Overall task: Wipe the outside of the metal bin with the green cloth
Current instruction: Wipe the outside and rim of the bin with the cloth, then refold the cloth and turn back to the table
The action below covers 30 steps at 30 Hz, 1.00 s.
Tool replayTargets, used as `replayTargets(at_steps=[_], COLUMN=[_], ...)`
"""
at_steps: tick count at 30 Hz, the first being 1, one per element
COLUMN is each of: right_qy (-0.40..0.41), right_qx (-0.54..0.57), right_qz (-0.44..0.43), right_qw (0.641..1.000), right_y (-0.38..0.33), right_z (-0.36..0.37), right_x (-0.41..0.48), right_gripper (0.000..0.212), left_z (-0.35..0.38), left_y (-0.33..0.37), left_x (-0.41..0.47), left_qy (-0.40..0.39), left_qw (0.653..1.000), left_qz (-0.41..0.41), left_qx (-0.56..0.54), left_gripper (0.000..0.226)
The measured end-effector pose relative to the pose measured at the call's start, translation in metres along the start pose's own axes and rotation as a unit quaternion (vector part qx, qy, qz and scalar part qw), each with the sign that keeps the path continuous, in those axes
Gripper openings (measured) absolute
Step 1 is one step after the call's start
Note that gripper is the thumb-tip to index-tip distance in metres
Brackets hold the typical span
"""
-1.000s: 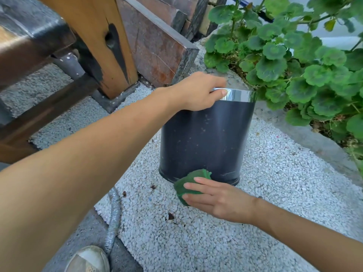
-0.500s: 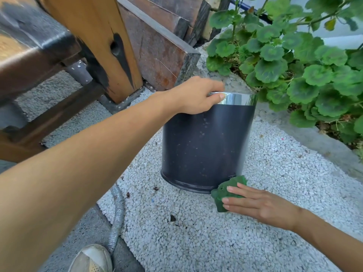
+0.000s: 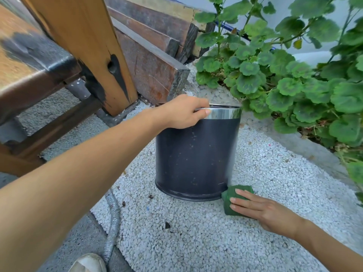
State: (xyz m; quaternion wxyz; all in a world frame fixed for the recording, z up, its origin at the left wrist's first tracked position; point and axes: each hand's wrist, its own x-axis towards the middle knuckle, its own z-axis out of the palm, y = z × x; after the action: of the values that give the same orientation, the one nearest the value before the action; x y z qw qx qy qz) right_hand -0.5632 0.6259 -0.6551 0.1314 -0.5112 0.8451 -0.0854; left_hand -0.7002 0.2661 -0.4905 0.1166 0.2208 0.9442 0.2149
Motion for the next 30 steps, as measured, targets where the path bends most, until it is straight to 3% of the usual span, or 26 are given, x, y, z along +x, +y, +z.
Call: replayTargets(at_steps=[5,8,10,12,16,18,21,25,27,28,30], right_qy=[0.039,0.137,0.233,0.317,0.434,0.449,0.451,0.433,0.421,0.418,0.413], right_qx=[0.020,0.138,0.256,0.391,0.647,0.697,0.739,0.777,0.798,0.805,0.812], right_qz=[0.136,0.264,0.366,0.413,0.376,0.351,0.321,0.300,0.282,0.277,0.271], right_qw=[0.990,0.945,0.864,0.759,0.502,0.435,0.384,0.345,0.326,0.317,0.312], right_y=[0.003,-0.003,-0.010,-0.014,-0.025,-0.037,-0.058,-0.088,-0.105,-0.112,-0.126], right_z=[-0.009,-0.022,-0.038,-0.057,-0.098,-0.120,-0.156,-0.203,-0.232,-0.247,-0.276], right_x=[-0.030,-0.040,-0.039,-0.034,-0.020,-0.011,0.005,0.029,0.040,0.044,0.050], right_gripper=[0.094,0.085,0.074,0.060,0.030,0.036,0.039,0.040,0.038,0.037,0.032], left_z=[0.001,0.001,0.002,0.006,0.025,0.036,0.047,0.037,0.014,-0.002,-0.033], left_y=[0.005,0.011,0.016,0.023,0.037,0.042,0.050,0.067,0.083,0.094,0.120], left_x=[-0.008,-0.020,-0.032,-0.049,-0.088,-0.108,-0.127,-0.130,-0.130,-0.131,-0.134], left_qy=[-0.003,-0.016,-0.029,-0.048,-0.101,-0.100,-0.133,-0.225,-0.236,-0.203,-0.040], left_qw=[1.000,1.000,0.999,0.997,0.989,0.988,0.984,0.973,0.970,0.978,0.995], left_qz=[0.008,0.015,0.030,0.053,0.104,0.120,0.117,0.009,-0.023,-0.034,-0.046], left_qx=[0.012,0.009,0.010,0.003,-0.008,-0.012,0.020,0.050,0.058,0.035,-0.076], left_gripper=[0.028,0.027,0.026,0.024,0.025,0.021,0.021,0.026,0.032,0.032,0.026])
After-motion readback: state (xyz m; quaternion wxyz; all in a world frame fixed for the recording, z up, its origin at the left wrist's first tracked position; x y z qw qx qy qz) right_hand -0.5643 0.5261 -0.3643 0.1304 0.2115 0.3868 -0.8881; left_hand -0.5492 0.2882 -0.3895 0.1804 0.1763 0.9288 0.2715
